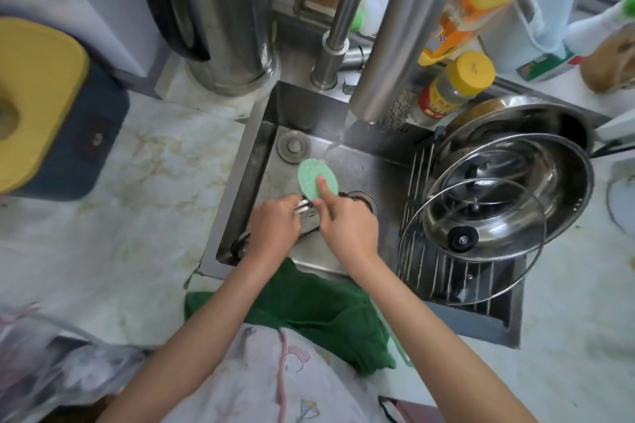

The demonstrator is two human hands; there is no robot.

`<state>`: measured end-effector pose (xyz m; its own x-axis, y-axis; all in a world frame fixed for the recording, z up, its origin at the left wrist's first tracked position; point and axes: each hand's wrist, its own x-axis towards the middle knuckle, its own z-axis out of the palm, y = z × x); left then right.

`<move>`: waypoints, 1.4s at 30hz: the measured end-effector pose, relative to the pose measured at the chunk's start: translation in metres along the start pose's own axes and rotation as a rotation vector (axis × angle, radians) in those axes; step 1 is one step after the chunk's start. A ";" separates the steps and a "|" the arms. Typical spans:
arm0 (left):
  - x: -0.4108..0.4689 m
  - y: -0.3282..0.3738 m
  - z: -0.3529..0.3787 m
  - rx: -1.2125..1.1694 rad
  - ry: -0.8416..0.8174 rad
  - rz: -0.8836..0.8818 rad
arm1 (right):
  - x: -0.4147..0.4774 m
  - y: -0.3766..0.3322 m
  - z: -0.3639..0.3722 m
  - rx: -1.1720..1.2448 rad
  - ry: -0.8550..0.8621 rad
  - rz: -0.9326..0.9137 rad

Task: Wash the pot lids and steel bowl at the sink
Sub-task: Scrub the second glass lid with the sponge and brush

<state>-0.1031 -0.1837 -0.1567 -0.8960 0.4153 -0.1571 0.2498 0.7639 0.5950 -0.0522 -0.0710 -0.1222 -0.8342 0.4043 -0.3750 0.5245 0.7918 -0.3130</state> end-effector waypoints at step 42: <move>0.000 0.001 -0.001 -0.007 -0.013 -0.065 | 0.005 0.014 0.010 0.013 0.182 0.236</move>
<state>-0.1033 -0.1835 -0.1552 -0.9053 0.3712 -0.2063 0.1881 0.7860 0.5889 -0.0471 -0.0623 -0.1375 -0.7055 0.6526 -0.2764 0.7084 0.6610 -0.2473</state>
